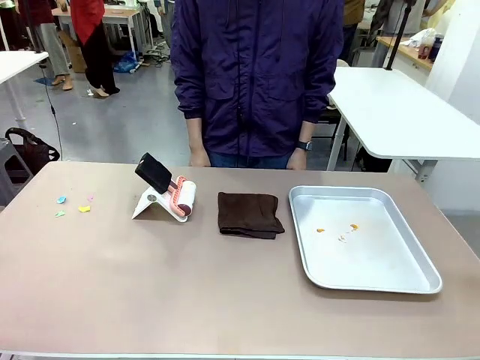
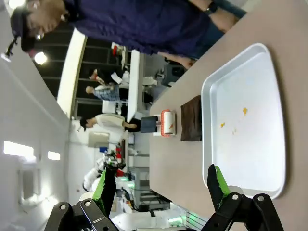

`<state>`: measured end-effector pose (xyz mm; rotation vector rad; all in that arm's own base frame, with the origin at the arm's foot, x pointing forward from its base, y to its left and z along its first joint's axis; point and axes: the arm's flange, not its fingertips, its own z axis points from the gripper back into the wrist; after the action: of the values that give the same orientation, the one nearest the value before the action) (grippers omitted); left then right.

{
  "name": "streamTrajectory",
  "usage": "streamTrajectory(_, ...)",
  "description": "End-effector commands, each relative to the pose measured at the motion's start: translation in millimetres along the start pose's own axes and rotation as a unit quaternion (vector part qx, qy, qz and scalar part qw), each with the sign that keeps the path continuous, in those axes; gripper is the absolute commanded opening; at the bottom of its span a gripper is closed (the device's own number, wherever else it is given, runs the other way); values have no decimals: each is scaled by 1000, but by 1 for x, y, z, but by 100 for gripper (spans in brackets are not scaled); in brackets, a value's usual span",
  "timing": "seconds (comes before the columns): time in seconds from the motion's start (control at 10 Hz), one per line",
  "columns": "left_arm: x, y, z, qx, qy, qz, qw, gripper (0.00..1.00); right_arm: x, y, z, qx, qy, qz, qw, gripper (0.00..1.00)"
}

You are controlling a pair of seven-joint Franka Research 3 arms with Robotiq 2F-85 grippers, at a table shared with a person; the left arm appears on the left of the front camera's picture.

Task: Clean the surface of the table.
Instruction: Hold the Lint Roller with your left hand and the towel with your right hand.

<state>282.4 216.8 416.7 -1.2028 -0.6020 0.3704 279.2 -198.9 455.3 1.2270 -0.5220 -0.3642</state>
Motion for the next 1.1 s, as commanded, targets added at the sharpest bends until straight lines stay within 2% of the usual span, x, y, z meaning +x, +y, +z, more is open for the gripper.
streamTrajectory(0.0, -61, 15, -11, -32, -49, 10, 998, 100, -41, -39, -17, 22, -15, -17, 1000, 100)
streamTrajectory(0.1, -67, 16, -17, -32, -63, 22, 997, 100, -37, -48, -17, 7, -17, -33, 999, 100)
streamTrajectory(0.2, -68, 13, -31, 3, -62, 26, 998, 100, -36, -50, -14, 21, -35, -14, 999, 100)
streamTrajectory(0.3, 0, 21, 21, -18, -49, 30, 998, 100, 0, -39, 11, 3, -12, -36, 999, 100)
streamTrajectory(0.8, 1, 24, 19, -14, -51, 39, 998, 100, 0, -46, 8, -3, -10, -37, 999, 100)
streamTrajectory(0.9, 2, 7, 10, 19, -52, 27, 998, 100, -3, -36, 3, -27, -41, -17, 999, 100)
streamTrajectory(1.0, 7, -12, 2, 58, -49, 19, 997, 100, -5, -19, -7, -55, -52, -3, 997, 100)
